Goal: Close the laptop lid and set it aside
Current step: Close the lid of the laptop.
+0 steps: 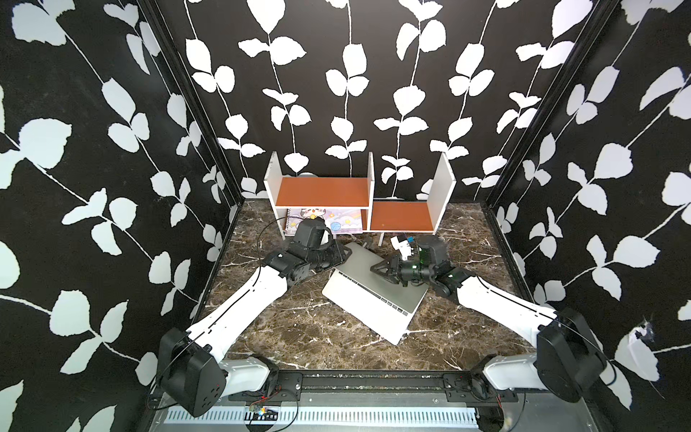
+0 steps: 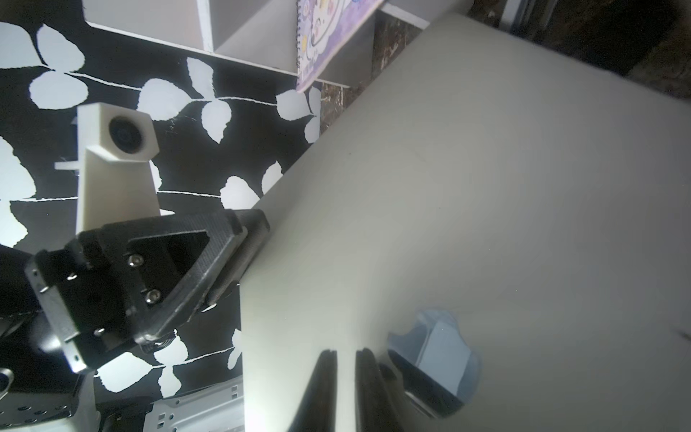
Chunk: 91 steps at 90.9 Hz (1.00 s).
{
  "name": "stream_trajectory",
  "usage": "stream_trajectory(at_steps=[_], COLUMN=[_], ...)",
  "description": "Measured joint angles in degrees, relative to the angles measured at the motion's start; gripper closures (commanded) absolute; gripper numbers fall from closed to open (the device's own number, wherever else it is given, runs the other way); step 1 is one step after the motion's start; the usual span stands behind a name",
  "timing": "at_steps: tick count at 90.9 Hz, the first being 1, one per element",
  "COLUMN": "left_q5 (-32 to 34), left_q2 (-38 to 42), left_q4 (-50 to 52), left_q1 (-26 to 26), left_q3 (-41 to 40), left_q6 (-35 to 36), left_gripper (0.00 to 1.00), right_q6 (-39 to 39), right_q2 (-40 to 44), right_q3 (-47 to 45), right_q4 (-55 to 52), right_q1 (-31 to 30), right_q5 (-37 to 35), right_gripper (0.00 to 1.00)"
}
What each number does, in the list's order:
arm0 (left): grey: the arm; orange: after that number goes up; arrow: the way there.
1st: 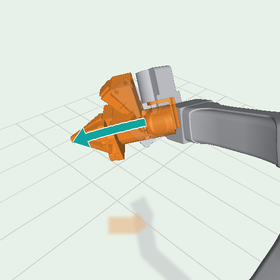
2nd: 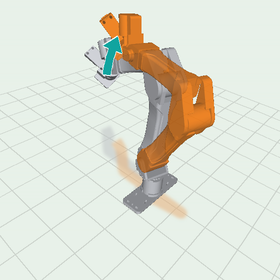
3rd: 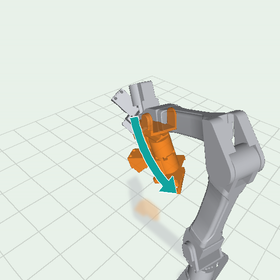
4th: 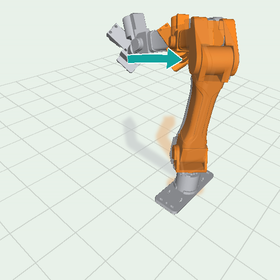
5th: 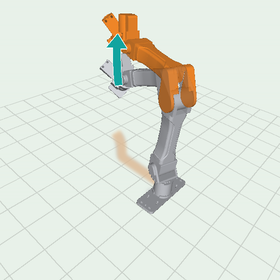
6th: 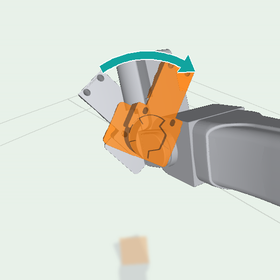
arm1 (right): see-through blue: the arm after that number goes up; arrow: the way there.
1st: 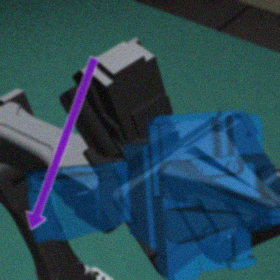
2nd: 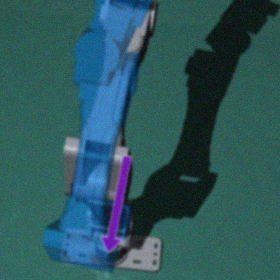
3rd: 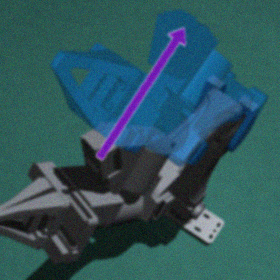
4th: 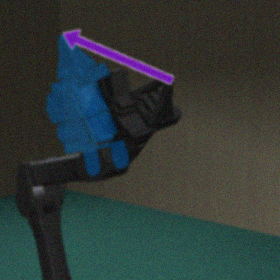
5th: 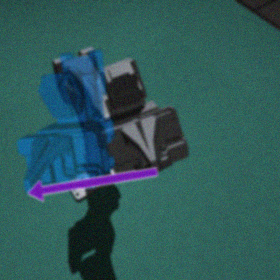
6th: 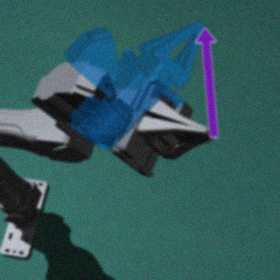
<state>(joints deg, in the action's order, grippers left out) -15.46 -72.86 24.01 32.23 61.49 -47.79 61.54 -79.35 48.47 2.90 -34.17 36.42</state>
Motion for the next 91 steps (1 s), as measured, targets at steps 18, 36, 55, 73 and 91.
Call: stream_trajectory(at_steps=[18,36,55,73,91], left_q5=[1.4,2.4,2.4,2.4,2.4], left_q2=[0.2,0.4,-0.6,-3.1,-6.4], left_q4=[-1.2,-9.4,-18.1,-24.1,-26.1], left_q1=[0.0,0.0,0.0,0.0,0.0], left_q3=[-5.9,-13.6,-19.3,-20.7,-21.3], left_q6=[2.0,3.3,3.9,4.4,5.1], left_gripper=[0.78,0.78,0.77,0.77,0.77], right_q6=[0.3,0.9,1.2,0.2,-4.4], right_q2=[-2.5,-3.7,-4.0,-2.6,7.9], right_q3=[-1.2,-3.1,-5.0,-7.5,-9.5], right_q4=[0.3,2.6,6.0,7.2,3.8], right_q1=[0.0,0.0,0.1,0.4,0.8], right_q5=[0.9,1.2,1.0,-1.7,-9.4], right_gripper=[0.86,0.86,0.85,0.84,0.78])
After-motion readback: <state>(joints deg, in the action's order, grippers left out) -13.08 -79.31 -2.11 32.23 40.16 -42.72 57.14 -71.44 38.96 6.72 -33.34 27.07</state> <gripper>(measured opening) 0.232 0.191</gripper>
